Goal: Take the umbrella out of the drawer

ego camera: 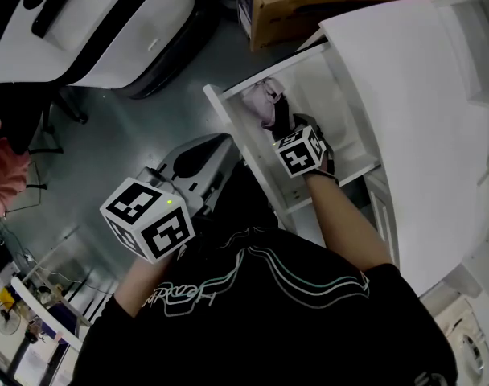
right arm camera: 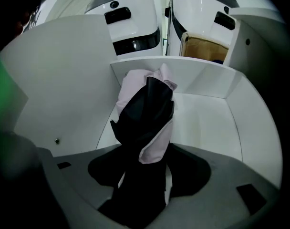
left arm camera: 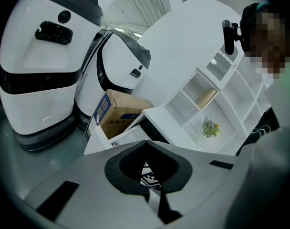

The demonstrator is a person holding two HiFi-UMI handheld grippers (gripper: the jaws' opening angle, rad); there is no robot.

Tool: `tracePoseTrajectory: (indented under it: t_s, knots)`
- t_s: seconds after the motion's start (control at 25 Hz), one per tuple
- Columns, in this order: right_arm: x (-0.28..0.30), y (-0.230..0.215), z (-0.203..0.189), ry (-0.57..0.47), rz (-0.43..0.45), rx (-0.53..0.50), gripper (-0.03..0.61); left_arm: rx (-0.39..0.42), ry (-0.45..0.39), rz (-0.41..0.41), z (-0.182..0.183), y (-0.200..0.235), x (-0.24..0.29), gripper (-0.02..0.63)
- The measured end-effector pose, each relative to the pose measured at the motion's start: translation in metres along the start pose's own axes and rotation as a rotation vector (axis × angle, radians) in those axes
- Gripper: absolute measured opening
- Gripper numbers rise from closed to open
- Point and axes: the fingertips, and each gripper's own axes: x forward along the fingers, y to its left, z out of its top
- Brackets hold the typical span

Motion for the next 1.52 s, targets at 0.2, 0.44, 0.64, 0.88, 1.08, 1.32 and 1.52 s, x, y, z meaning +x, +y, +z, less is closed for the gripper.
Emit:
tracePoseTrajectory:
  t_s: [0.2, 0.44, 0.64, 0.88, 1.08, 1.32, 1.52]
  knots:
    - [-0.001, -0.004, 0.0, 0.002, -0.001, 0.003, 0.238, 0.0, 0.002, -0.003, -0.005, -0.002, -0.002, 0.02]
    - [-0.004, -0.004, -0.001, 0.012, 0.017, 0.008, 0.227, -0.001, -0.006, -0.006, -0.01, -0.006, -0.01, 0.02]
    - [-0.011, -0.008, 0.0, 0.011, 0.016, 0.004, 0.222, 0.006, -0.016, -0.006, -0.014, -0.013, -0.015, 0.02]
    - [-0.043, -0.016, 0.003, -0.043, -0.019, -0.002, 0.222, 0.023, -0.045, -0.025, -0.021, -0.03, -0.026, 0.02]
    - [-0.087, -0.017, 0.007, -0.131, -0.043, 0.027, 0.222, 0.05, -0.072, -0.048, -0.027, -0.058, -0.038, 0.02]
    - [-0.16, -0.005, 0.009, -0.279, -0.058, 0.055, 0.221, 0.099, -0.118, -0.076, -0.036, -0.104, -0.059, 0.02]
    - [-0.233, 0.021, 0.001, -0.413, -0.042, 0.072, 0.222, 0.158, -0.148, -0.1, -0.053, -0.15, -0.086, 0.02]
